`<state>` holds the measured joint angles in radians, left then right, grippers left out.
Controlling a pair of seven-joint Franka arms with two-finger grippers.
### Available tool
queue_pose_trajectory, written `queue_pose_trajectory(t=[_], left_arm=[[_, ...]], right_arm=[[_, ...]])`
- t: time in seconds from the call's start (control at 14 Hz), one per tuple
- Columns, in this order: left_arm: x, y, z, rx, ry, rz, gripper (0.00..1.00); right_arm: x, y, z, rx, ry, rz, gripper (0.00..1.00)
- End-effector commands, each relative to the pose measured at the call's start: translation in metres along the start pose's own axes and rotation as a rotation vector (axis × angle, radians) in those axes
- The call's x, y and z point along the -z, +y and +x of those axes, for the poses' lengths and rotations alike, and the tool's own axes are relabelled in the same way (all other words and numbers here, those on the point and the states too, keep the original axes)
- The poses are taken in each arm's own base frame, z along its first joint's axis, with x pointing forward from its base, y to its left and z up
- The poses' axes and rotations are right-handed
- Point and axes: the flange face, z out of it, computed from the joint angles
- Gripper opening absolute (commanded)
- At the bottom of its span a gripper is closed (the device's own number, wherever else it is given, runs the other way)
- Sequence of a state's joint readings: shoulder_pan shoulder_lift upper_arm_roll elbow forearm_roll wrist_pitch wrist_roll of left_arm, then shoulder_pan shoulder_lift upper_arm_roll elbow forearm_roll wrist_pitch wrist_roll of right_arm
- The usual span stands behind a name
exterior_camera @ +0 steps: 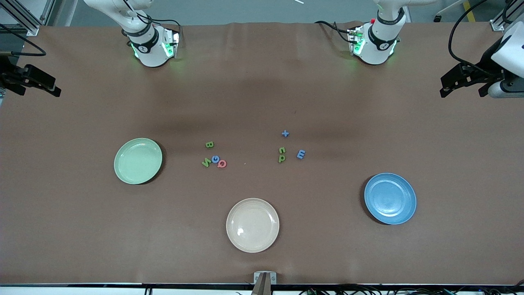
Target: Sort upper and lower case letters into plates
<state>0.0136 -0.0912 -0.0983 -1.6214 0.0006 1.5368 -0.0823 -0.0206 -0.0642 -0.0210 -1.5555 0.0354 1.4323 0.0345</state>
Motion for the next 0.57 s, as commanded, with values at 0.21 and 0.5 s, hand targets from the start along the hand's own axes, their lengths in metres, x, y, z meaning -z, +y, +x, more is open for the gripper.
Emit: queue_pose_trajectory(t=[0.21, 0.5], left_arm=[[0.007, -0.001, 0.001, 0.003, -0.008, -0.012, 1.0], [-0.025, 0.041, 0.012, -0.048, -0.075, -0.01, 1.0]], right_arm=[[0.002, 0.001, -0.014, -0.013, 0.029, -0.026, 1.0], [0.001, 0.0, -0.012, -0.011, 0.064, -0.025, 1.0]])
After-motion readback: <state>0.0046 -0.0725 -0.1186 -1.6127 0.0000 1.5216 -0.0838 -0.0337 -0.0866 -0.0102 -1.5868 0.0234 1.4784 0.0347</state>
